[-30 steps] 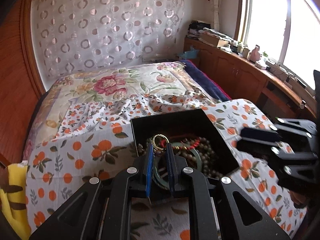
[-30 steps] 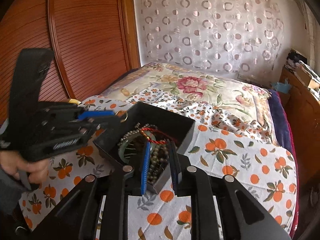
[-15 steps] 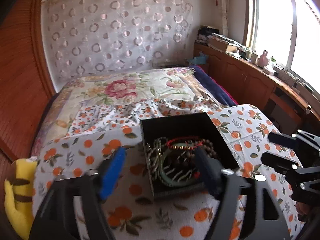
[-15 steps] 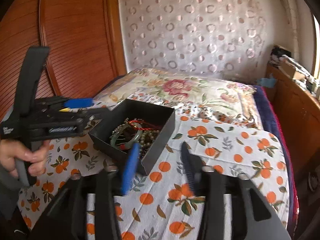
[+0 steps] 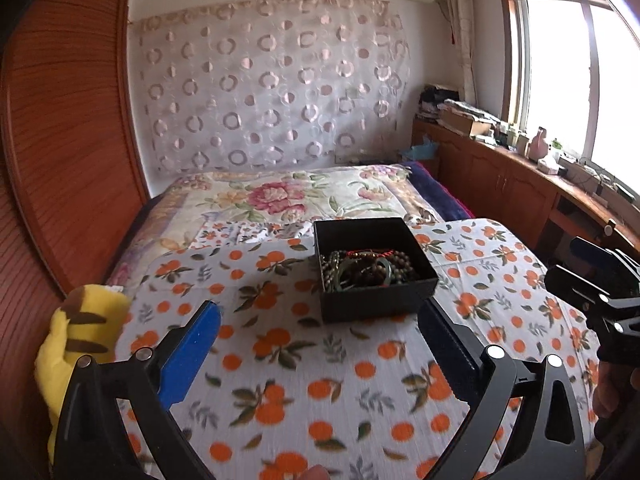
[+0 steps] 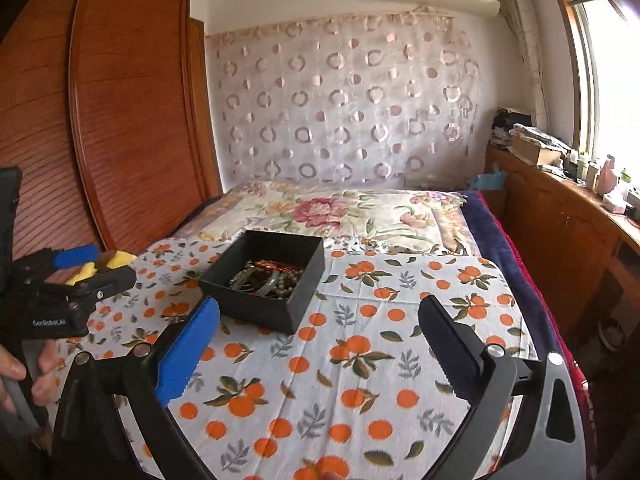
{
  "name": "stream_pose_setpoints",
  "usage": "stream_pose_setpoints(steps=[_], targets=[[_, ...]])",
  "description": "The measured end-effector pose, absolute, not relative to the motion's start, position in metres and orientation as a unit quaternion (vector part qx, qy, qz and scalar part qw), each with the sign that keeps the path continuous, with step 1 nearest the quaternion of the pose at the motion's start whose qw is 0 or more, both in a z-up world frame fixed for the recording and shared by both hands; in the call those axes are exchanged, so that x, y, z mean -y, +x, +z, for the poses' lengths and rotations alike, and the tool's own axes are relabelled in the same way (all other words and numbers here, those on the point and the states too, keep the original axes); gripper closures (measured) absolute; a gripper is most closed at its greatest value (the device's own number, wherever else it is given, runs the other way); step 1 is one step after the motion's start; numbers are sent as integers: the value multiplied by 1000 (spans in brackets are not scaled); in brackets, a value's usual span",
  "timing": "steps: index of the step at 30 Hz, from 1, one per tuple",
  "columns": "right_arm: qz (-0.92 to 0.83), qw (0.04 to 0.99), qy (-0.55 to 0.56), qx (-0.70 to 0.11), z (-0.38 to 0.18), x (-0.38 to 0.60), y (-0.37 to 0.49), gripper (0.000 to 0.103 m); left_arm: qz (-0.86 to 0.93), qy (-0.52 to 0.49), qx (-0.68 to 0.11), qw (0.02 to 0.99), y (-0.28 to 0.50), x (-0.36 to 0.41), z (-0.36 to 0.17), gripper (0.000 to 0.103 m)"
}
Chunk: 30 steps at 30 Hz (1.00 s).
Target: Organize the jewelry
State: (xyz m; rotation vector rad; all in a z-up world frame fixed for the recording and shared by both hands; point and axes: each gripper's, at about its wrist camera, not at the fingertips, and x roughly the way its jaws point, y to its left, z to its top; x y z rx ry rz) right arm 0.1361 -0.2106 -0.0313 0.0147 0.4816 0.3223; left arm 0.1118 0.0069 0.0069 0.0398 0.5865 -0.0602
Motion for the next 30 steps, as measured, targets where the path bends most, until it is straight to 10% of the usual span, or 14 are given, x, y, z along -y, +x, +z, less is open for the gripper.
stream_pose_setpoints(steps=[30], targets=[[148,964,15,-219,-21,209,98,2,-30,16,-260,965,59,-3,27,8]])
